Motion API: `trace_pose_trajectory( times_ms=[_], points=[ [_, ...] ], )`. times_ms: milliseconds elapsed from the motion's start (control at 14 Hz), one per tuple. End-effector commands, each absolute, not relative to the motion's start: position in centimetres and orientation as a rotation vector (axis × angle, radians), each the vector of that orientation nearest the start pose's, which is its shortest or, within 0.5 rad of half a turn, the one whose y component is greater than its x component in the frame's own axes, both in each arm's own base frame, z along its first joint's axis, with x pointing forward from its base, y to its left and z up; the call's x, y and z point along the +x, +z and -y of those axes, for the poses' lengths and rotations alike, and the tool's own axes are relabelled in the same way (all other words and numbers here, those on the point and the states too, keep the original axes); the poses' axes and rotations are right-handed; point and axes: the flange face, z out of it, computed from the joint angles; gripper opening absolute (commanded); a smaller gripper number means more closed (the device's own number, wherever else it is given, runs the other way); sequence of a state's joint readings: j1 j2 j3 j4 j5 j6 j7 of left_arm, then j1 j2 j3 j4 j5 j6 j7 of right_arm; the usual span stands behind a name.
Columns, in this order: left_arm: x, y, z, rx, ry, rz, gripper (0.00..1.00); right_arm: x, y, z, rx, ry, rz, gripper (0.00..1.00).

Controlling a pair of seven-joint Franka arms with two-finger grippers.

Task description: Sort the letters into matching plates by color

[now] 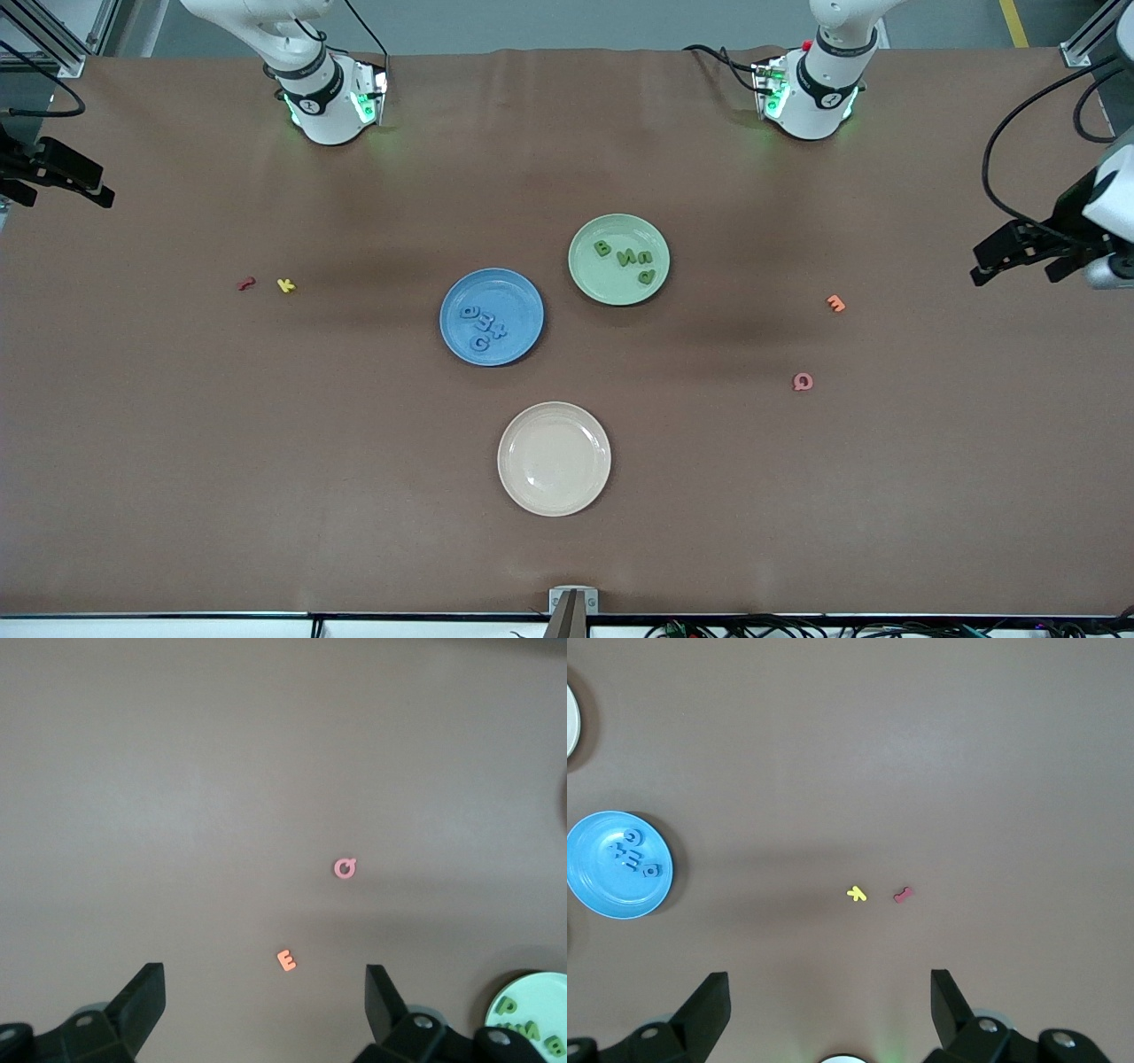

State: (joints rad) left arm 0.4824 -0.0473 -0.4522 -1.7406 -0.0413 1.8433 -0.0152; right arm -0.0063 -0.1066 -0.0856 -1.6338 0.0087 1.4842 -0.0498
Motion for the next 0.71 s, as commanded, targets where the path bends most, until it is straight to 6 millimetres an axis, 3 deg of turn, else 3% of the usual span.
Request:
trace_pose_trajectory(
  times_ms=[0,286,643],
  points=[
    [56.8,61.5,-1.3,-3.178,-0.268,0.066,0.99,50.3,64.7,4.7,-3.131,0.05,-0.045,1.0],
    [57.4,64.0,-1.1,-3.18,-0.355,0.062,1.0,50.3,64.6,4.7,-3.131,0.055,-0.045,1.0],
    [57.9,63.4,-1.0,-3.188,-0.339,0.046,1.0,50.3,64.6,4.6,-3.125,0.059,-0.046,1.0]
  ],
)
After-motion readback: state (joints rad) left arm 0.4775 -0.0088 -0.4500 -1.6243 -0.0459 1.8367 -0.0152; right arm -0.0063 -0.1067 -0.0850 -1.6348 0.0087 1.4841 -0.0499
